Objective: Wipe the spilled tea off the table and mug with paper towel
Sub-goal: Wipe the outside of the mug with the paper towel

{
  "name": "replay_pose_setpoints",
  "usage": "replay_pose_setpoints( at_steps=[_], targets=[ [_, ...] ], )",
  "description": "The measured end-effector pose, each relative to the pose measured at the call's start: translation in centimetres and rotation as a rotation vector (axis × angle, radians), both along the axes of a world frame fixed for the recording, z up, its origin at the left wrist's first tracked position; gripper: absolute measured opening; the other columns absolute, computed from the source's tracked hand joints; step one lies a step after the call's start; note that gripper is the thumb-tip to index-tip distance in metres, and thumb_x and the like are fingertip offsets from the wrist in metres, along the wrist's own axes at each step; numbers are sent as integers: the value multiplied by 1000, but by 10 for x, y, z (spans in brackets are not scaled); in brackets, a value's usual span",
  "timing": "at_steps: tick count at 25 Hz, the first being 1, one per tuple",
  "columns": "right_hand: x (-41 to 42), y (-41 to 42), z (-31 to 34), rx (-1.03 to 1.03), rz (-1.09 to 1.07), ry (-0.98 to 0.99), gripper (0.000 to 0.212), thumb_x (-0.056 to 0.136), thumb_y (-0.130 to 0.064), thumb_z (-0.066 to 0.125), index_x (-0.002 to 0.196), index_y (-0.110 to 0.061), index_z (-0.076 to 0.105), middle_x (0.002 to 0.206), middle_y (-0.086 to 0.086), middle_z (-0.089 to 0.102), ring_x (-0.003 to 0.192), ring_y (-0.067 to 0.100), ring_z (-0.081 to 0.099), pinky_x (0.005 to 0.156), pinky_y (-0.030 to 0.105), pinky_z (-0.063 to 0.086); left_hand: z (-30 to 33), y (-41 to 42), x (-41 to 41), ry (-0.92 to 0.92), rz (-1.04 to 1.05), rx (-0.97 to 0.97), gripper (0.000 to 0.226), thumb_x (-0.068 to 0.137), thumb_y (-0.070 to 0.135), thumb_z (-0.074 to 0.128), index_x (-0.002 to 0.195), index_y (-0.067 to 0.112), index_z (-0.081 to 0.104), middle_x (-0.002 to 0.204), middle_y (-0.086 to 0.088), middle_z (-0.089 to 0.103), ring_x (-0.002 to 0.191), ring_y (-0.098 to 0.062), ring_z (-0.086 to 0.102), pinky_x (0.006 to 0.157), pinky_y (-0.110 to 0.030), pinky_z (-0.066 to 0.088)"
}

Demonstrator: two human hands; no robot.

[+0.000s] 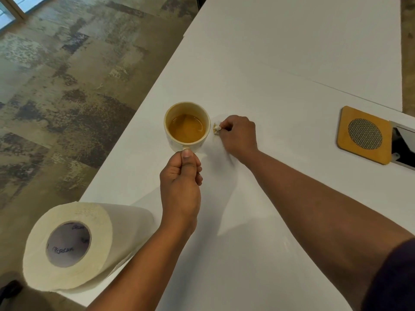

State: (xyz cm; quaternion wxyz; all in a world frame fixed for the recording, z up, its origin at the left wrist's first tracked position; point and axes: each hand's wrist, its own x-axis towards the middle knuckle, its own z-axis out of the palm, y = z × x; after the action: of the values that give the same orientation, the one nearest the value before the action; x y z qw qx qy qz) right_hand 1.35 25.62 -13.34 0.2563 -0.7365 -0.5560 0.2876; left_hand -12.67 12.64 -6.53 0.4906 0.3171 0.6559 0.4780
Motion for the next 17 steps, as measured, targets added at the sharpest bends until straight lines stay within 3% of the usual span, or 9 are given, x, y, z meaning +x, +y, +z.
replay_pose_setpoints(
  at_steps=[5,7,9,12,14,17],
  targets=[
    [13,-28,13,-179,404,0,8,80,-11,78,78,-18,75,77,-8,70,71,7,63,65,21,48,0,-1,1,-21,4,9,38,105,42,44,77,25,64,65,10,59,60,-1,53,56,-12,47],
    [33,-22,26,-218,334,117,17,75,-14,85,69,-24,73,71,-9,70,65,4,60,63,21,47,0,-1,0,-26,3,5,38,104,43,44,77,25,65,66,9,60,61,-2,55,57,-11,48],
    [48,-5,32,-127,99,216,21,73,-12,87,66,-25,71,71,-5,70,66,8,61,64,27,50,0,-1,-1,-35,6,2,38,104,43,45,78,25,65,66,10,61,62,-2,56,59,-11,49],
    [40,8,25,-82,-55,126,15,74,-10,84,72,-20,73,83,0,74,80,16,68,76,35,57,-1,-1,-2,-25,6,0,37,104,43,45,79,25,65,65,11,60,62,-1,55,60,-11,50],
    [21,5,18,-99,15,89,9,75,-9,82,79,-15,76,88,1,75,86,20,70,79,35,59,-1,-1,-3,-13,6,-1,36,104,42,45,79,25,65,66,11,60,62,-1,55,61,-10,50],
    [2,-9,18,-159,291,6,7,79,-10,78,84,-14,76,81,-6,69,78,15,65,69,27,54,0,-2,-5,-5,13,-4,37,105,41,44,78,25,65,66,11,60,62,-1,55,60,-11,49]
  ],
)
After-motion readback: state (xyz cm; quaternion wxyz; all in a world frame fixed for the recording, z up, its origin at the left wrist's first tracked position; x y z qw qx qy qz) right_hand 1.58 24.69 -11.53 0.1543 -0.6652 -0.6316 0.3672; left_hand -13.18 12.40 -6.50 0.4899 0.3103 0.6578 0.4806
